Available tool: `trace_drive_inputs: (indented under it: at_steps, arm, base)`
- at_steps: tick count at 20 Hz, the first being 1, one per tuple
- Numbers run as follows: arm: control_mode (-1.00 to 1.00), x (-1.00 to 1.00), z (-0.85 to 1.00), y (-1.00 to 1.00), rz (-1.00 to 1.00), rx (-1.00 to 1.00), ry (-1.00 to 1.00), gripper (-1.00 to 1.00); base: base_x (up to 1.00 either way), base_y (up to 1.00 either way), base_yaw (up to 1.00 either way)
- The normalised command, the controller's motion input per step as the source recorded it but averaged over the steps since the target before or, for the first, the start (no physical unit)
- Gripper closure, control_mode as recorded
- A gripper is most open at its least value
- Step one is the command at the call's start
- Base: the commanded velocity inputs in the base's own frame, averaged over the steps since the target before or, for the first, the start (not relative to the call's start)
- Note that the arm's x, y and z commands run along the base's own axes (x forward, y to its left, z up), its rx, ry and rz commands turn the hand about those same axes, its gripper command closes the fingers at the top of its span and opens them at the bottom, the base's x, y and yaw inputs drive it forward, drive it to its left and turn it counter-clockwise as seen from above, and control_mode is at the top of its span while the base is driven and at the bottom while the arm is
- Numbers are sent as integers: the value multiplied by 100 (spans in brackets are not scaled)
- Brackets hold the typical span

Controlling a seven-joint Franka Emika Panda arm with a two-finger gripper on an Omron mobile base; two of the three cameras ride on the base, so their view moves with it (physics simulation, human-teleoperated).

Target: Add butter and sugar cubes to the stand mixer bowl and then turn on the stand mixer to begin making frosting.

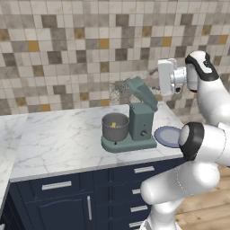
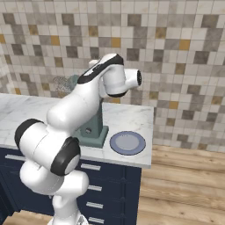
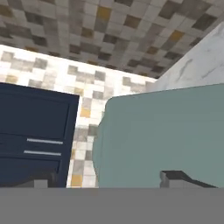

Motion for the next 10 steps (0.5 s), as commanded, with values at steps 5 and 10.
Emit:
trace_drive_inputs:
  at_steps: [5, 10]
  arm:
    - [-100, 0, -48, 100, 6, -19, -1, -100]
    - [-100, 0, -81, 100, 1, -31, 1, -100]
  base:
    - [0, 0, 0]
    - [0, 0, 0]
